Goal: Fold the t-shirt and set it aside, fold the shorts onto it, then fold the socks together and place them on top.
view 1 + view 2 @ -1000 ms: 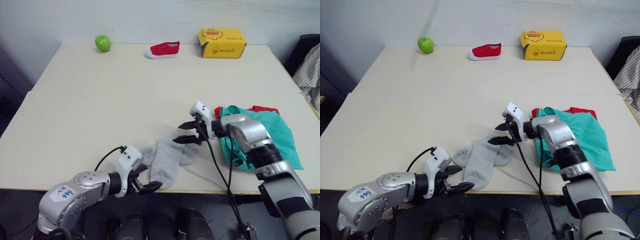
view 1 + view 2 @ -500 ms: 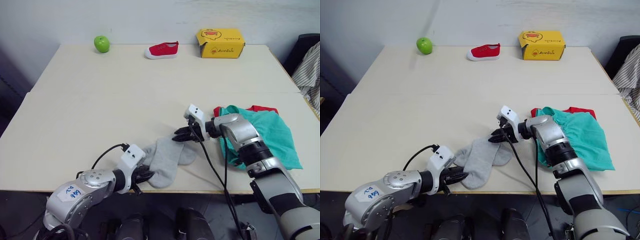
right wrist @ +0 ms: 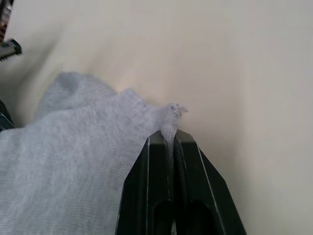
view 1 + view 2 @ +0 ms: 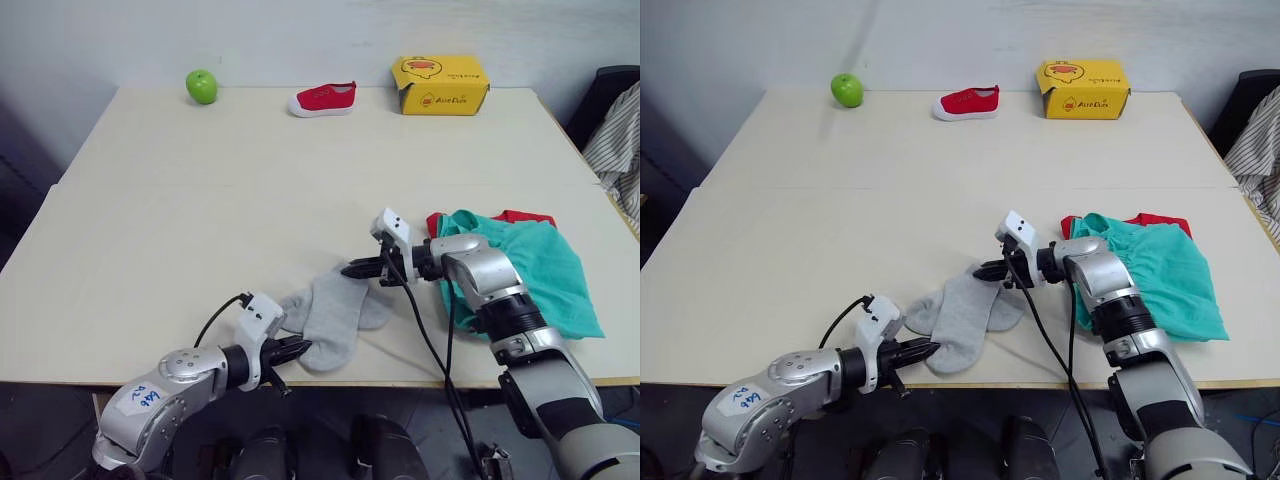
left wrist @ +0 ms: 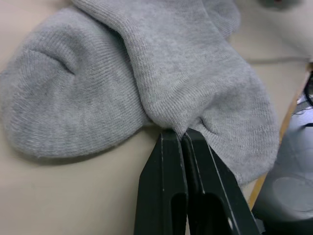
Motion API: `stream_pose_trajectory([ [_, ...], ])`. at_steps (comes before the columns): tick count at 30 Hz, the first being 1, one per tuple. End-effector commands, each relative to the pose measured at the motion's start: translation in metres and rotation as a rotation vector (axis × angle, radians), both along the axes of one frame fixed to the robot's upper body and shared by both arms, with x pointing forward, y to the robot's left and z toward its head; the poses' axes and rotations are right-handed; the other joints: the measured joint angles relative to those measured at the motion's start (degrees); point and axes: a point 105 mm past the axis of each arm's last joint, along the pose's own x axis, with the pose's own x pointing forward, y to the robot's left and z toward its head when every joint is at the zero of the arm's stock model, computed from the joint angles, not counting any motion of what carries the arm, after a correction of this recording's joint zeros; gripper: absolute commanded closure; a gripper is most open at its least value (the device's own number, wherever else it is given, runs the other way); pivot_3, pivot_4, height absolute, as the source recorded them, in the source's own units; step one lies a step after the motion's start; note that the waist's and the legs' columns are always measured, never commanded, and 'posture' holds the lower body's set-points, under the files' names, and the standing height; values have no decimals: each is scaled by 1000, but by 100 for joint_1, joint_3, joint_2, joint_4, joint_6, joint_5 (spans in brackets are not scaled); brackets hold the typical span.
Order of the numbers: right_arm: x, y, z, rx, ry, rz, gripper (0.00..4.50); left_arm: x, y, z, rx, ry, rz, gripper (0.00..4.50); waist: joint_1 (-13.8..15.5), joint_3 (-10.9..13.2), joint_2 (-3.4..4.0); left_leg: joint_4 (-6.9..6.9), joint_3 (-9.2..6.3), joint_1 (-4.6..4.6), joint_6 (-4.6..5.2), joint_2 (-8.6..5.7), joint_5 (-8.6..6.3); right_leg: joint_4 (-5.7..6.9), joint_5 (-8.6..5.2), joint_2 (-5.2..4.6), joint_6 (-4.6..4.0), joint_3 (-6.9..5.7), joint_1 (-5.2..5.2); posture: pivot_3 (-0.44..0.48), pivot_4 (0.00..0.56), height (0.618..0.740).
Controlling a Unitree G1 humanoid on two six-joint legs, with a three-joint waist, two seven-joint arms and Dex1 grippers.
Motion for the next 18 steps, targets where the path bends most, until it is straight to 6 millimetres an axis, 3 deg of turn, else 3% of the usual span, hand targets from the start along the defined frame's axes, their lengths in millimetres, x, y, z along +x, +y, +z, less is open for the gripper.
stream_pose_trajectory([
  [1,-4,-5,19,75,-44,0,4470,-2,7,14,-57,-36,-65,4500,-4,1,1,-1,0,0,-2,2,-1,-1,-1,2,-1,-1,-1,0,150,740],
  [9,-16,-20,29,157,-64,-104,4470,11,37,44,-23,-133,-166,4500,1,5,5,-6,4,-2,-3,2,-2,-6,-1,3,-1,-2,-4,0,150,740],
  [13,-39,-26,30,208,-77,-149,4470,12,46,56,-22,-124,-273,4500,17,5,5,-9,3,-4,-4,3,-9,-9,-1,4,-1,-4,-7,0,150,740],
  [18,-69,-31,25,269,-110,-243,4470,30,56,61,61,-168,-397,4500,22,6,5,-14,5,-11,-4,1,-15,-13,-1,13,-1,-7,-10,0,150,740],
])
